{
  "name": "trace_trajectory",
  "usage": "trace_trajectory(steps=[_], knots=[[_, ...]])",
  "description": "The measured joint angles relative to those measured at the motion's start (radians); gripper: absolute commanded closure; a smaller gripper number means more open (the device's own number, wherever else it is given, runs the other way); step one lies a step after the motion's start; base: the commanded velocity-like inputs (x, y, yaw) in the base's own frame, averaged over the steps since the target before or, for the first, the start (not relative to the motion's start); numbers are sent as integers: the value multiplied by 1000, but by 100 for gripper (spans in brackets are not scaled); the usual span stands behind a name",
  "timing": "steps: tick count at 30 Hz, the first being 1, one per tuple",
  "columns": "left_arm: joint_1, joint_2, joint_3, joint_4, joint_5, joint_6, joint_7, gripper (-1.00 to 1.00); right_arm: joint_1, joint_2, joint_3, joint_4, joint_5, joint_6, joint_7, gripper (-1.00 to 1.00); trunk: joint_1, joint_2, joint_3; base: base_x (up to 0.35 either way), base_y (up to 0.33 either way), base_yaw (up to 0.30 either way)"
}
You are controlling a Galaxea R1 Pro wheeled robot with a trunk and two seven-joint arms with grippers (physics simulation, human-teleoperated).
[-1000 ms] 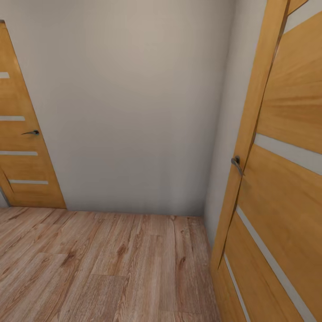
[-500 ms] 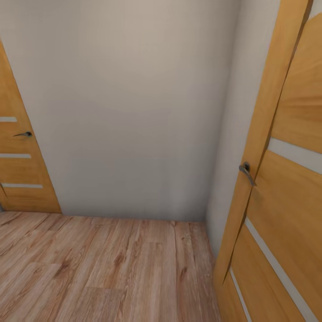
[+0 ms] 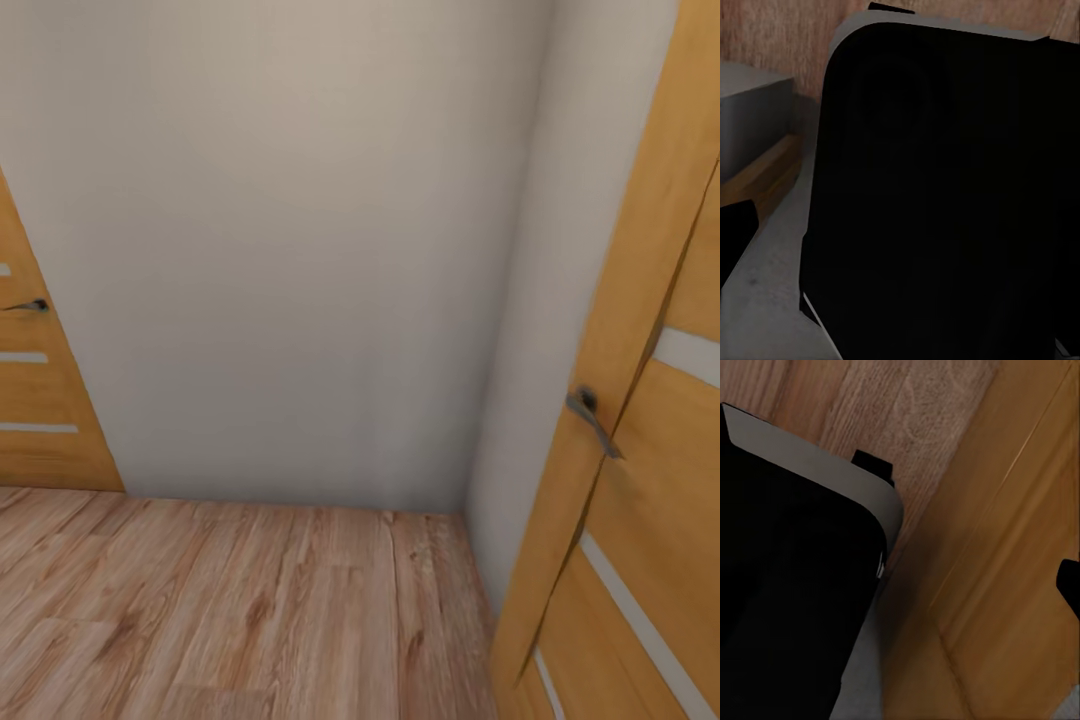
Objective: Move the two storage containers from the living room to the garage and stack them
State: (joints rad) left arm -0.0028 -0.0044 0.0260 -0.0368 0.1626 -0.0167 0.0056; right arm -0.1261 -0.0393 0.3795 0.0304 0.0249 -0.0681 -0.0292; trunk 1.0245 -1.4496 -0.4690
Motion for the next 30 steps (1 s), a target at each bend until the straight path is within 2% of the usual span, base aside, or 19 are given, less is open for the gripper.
trace_trajectory(steps=[4,16,26,30], knots=[[0,0,0,0,0,0,0,-100,0,2,0,0,0,2,0,-100,0,0,0,321,0,10],[0,0,1,0,0,0,0,-100,0,2,-1,0,-1,-3,-1,-100,0,0,0,321,0,134],[0,0,1,0,0,0,0,-100,0,3,0,0,0,1,0,-100,0,0,0,321,0,21],[0,0,1,0,0,0,0,-100,0,2,0,0,0,-2,0,-100,0,0,0,321,0,198]])
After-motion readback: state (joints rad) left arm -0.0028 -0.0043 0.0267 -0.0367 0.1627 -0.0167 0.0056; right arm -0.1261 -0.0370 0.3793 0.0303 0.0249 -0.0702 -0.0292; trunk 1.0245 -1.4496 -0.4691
